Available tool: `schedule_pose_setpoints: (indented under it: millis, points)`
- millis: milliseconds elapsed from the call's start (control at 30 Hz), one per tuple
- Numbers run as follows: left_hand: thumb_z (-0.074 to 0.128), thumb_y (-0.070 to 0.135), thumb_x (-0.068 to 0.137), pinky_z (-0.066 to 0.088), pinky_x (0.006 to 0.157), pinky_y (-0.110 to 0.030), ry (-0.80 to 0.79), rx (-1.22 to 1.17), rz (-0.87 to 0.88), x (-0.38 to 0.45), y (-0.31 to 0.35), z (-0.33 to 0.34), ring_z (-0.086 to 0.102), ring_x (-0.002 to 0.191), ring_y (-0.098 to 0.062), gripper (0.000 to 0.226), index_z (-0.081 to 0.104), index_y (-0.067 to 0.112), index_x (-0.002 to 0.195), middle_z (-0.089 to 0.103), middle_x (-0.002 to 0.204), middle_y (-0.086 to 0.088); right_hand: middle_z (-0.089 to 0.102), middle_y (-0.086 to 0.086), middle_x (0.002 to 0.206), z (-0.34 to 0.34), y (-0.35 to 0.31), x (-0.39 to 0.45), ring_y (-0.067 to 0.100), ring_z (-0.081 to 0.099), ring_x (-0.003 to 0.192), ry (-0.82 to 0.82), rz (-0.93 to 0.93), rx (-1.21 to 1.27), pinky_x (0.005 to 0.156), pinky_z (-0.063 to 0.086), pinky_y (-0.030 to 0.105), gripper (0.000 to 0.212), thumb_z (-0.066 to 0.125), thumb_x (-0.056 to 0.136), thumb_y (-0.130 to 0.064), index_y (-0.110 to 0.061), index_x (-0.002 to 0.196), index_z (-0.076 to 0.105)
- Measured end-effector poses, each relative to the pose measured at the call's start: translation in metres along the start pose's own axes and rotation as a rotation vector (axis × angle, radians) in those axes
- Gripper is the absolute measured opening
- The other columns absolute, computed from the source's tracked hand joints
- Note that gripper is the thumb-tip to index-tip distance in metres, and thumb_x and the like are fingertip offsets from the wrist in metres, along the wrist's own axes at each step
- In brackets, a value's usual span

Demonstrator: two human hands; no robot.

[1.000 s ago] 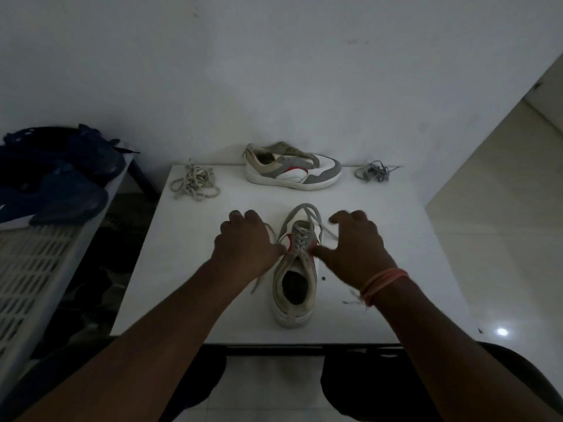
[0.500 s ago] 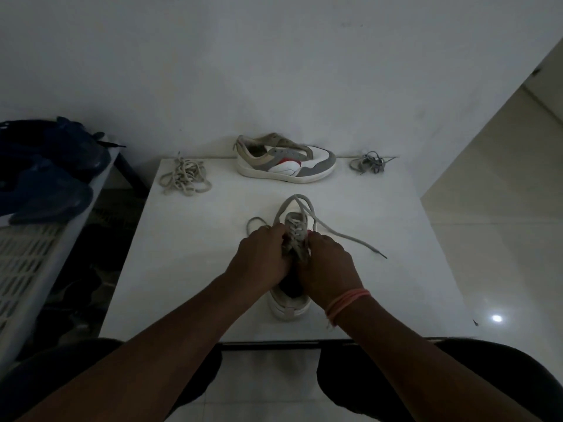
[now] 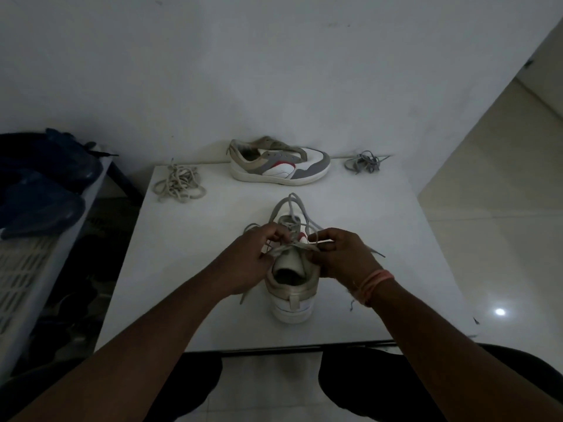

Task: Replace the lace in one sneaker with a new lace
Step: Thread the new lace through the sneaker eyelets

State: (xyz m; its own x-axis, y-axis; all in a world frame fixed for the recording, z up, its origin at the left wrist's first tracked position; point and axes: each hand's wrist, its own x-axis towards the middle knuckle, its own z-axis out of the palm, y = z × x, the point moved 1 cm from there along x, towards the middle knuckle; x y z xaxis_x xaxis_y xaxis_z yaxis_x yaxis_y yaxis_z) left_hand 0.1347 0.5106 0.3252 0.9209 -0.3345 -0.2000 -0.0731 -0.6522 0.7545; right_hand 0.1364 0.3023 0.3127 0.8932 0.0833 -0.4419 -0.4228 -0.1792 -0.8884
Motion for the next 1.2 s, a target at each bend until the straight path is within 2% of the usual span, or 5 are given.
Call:
schedule_pose_setpoints:
  millis: [333, 600, 833, 1100, 1200]
  points:
    - [0.063, 0.04, 0.083, 0.05, 0.088, -0.042, 0.368, 0.762, 0.281, 0.001, 0.026, 0.02, 0.059, 0.113, -0.029, 0.033, 0.074, 0.027, 0.112, 0.066, 0.127, -0.005, 0.072, -0.007, 0.105, 0.01, 0.006, 0.004, 0.007, 0.067, 0.099, 0.074, -0.265, -0.507, 0.087, 0.057, 0.031, 0.031, 0.08, 0.082, -0.035, -0.02, 0.106, 0.068]
    - [0.061, 0.027, 0.092, 0.046, 0.071, -0.031, 0.416, 0.405, -0.221, 0.009, 0.005, -0.015, 0.063, 0.088, -0.021, 0.006, 0.063, 0.024, 0.087, 0.066, 0.096, 0.001, 0.068, -0.007, 0.114, 0.009, 0.008, 0.005, 0.007, 0.064, 0.107, 0.059, -0.248, -0.52, 0.09, 0.056, 0.031, 0.037, 0.079, 0.08, -0.032, -0.023, 0.113, 0.064]
    - [0.061, 0.043, 0.092, 0.042, 0.092, -0.035, 0.243, 0.747, 0.185, 0.001, 0.039, 0.006, 0.059, 0.106, -0.018, 0.027, 0.064, 0.034, 0.117, 0.066, 0.111, 0.008, 0.069, -0.007, 0.113, 0.012, 0.01, 0.005, 0.007, 0.064, 0.106, 0.092, -0.295, -0.552, 0.091, 0.054, 0.027, 0.035, 0.079, 0.082, -0.035, -0.021, 0.112, 0.066]
    - [0.063, 0.021, 0.089, 0.051, 0.075, -0.04, 0.594, 0.35, -0.119, 0.008, 0.016, -0.038, 0.061, 0.085, -0.024, 0.008, 0.058, 0.022, 0.083, 0.063, 0.088, -0.001, 0.069, -0.007, 0.112, 0.012, 0.007, 0.004, 0.007, 0.065, 0.106, 0.069, -0.285, -0.54, 0.092, 0.055, 0.031, 0.036, 0.079, 0.08, -0.032, -0.021, 0.111, 0.066]
    - [0.064, 0.028, 0.09, 0.051, 0.083, -0.045, 0.488, 0.379, -0.233, 0.01, 0.002, -0.039, 0.06, 0.094, -0.03, 0.012, 0.054, 0.022, 0.091, 0.061, 0.098, -0.004, 0.069, -0.007, 0.113, 0.014, 0.009, 0.004, 0.007, 0.065, 0.107, 0.074, -0.28, -0.532, 0.091, 0.054, 0.028, 0.038, 0.08, 0.079, -0.033, -0.022, 0.113, 0.065]
